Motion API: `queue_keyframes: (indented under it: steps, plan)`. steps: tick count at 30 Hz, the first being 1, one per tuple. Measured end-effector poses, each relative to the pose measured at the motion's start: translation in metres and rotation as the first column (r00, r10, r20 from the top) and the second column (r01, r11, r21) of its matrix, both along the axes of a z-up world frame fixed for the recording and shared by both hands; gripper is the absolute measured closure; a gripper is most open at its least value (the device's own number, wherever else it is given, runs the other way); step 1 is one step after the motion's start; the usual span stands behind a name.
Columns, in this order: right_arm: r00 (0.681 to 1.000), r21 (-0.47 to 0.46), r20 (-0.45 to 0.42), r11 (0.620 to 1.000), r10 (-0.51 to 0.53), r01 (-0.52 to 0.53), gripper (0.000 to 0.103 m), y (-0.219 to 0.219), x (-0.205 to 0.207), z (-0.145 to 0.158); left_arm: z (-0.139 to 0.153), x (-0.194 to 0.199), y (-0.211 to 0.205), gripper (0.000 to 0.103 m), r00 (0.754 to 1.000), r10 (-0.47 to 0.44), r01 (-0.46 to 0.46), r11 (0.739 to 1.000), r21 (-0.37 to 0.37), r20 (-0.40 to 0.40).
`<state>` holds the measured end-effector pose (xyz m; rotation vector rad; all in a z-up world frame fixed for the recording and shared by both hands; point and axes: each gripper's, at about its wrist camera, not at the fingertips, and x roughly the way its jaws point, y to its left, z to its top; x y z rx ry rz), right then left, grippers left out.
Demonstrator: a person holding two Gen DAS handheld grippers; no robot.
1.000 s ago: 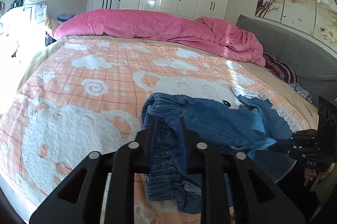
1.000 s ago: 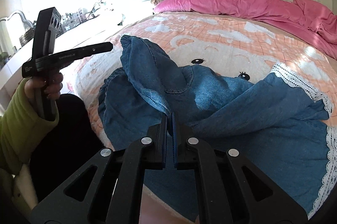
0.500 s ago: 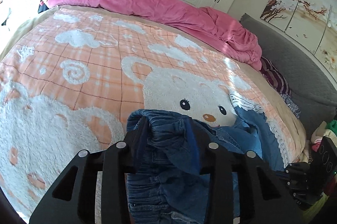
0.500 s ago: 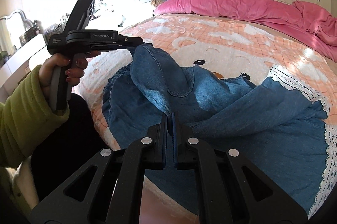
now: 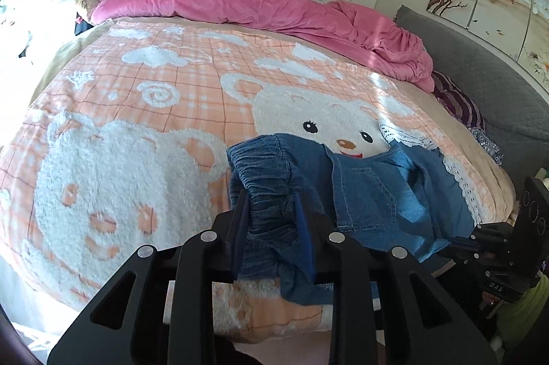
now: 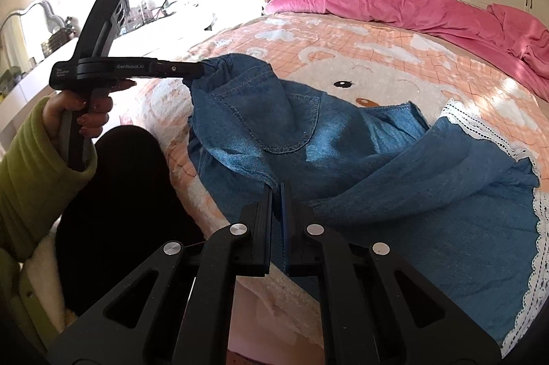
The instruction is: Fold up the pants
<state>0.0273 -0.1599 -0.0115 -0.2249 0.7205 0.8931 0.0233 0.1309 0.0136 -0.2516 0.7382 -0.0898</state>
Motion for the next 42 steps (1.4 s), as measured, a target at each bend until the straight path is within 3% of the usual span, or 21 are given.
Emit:
queue_keyframes:
  steps: [8,12,17,23,28,31,33,38,42]
  plan:
    - [0.999,-0.117,-0.040,0.993,0.019,-0.023,0.097,0.014,-0.006,-0.034,-0.019,-0.008,0.003,0.076,0.995,0.025,-0.022,0.999,0.026,-0.097]
    - [0.998,-0.122,-0.051,0.992,0.021,-0.027,0.096,0.014,-0.006,-0.039,-0.008,-0.017,0.002,0.073,0.995,0.030,-0.025,0.998,0.056,-0.093]
    - [0.996,-0.080,-0.086,0.997,0.010,-0.017,0.095,0.009,-0.003,-0.041,0.017,-0.035,0.011,0.074,0.993,0.097,-0.092,0.993,0.072,-0.072]
    - [0.991,-0.028,-0.130,0.999,0.012,-0.016,0.092,0.004,-0.001,-0.043,0.041,-0.018,-0.047,0.074,0.998,-0.054,0.054,0.997,0.062,-0.013]
    - [0.991,-0.016,-0.134,1.000,0.014,-0.016,0.089,-0.003,-0.006,-0.039,0.023,0.018,-0.103,0.074,0.986,-0.154,0.161,0.977,0.139,-0.054]
    - [0.994,-0.015,-0.105,1.000,0.009,-0.011,0.087,-0.010,-0.010,-0.030,0.001,0.035,-0.111,0.074,0.992,-0.078,0.103,0.956,0.276,-0.103]
    - [0.997,0.010,-0.071,1.000,0.004,-0.003,0.079,-0.017,-0.015,-0.021,-0.013,0.037,-0.110,0.074,0.989,-0.050,0.093,0.941,0.326,-0.139]
    - [0.996,0.087,-0.051,0.993,-0.070,0.074,0.075,-0.029,-0.005,-0.003,-0.038,0.026,-0.097,0.074,0.984,-0.052,0.103,0.945,0.309,-0.171]
    - [0.989,0.062,-0.072,0.989,-0.127,0.132,0.070,-0.016,0.020,-0.001,-0.041,0.022,-0.092,0.074,0.986,-0.047,0.089,0.958,0.274,-0.159]
